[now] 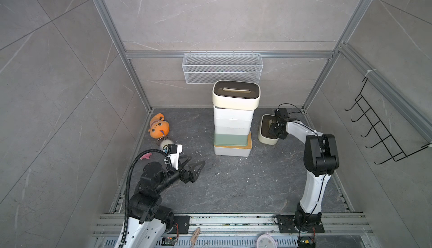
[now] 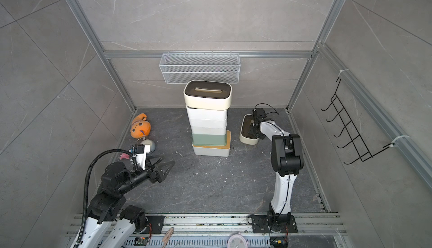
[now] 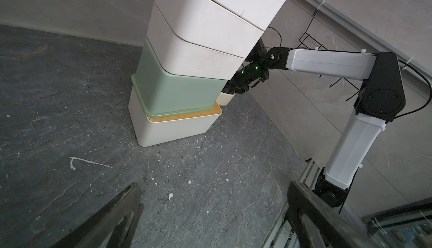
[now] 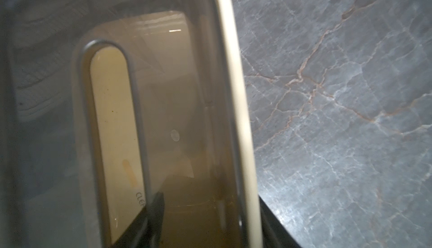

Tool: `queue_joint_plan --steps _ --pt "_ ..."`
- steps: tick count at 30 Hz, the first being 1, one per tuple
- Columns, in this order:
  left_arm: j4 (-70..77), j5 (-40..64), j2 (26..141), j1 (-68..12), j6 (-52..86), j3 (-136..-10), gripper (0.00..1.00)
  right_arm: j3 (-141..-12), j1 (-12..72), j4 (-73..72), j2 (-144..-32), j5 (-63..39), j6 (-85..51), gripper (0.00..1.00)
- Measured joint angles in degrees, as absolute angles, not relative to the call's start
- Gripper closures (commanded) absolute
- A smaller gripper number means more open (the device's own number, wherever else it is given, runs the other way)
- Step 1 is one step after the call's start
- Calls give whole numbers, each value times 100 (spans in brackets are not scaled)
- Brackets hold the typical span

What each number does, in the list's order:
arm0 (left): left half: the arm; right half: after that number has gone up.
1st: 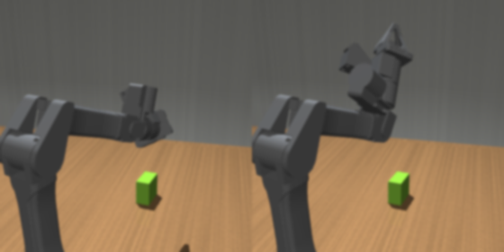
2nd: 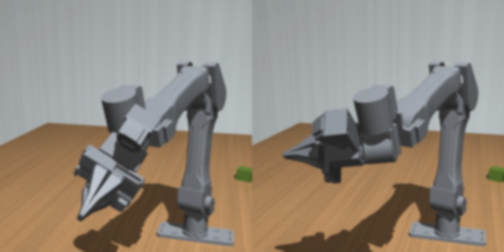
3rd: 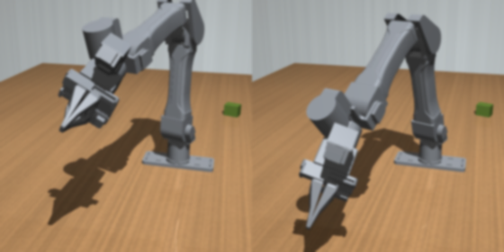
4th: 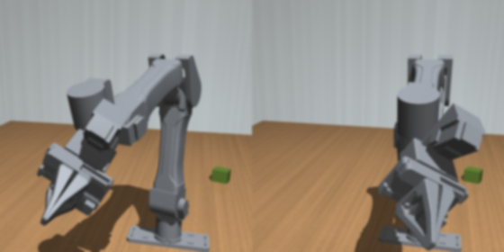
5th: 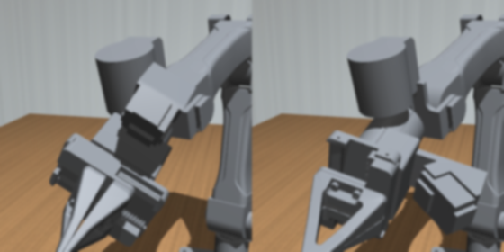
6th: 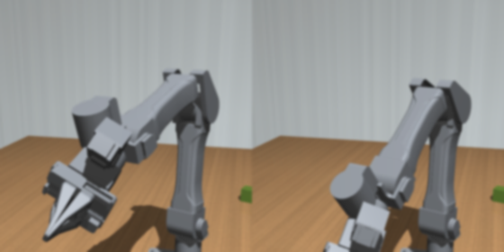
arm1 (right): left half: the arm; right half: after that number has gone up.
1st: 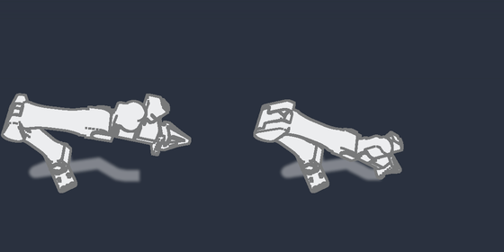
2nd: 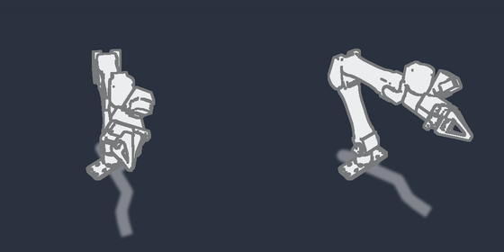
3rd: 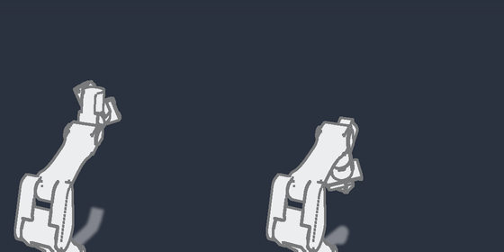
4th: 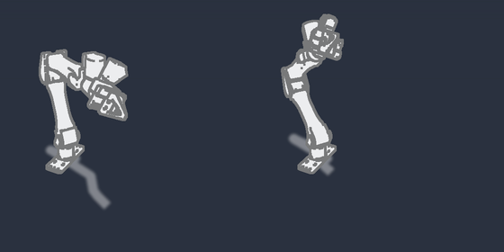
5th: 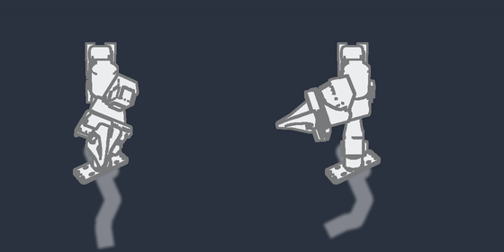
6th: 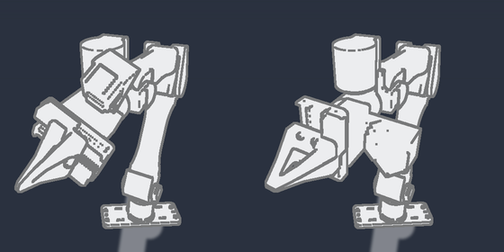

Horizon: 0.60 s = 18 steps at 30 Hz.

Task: Stack the tissue boxes
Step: Pick up the tissue box from the center of the board.

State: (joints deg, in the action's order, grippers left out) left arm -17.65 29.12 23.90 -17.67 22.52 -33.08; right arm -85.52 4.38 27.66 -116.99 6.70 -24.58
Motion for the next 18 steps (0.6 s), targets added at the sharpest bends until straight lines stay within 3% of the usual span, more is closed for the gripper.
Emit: queue_joint_plan --steps 11,18 --pt "-1754 2915 2467 -1758 2252 -3308 0 -7817 438 2705 -11043 598 -2665 50" --pt "-1754 2915 2480 -1732 2274 -3308 0 -6952 438 2668 -9664 582 -3006 50"
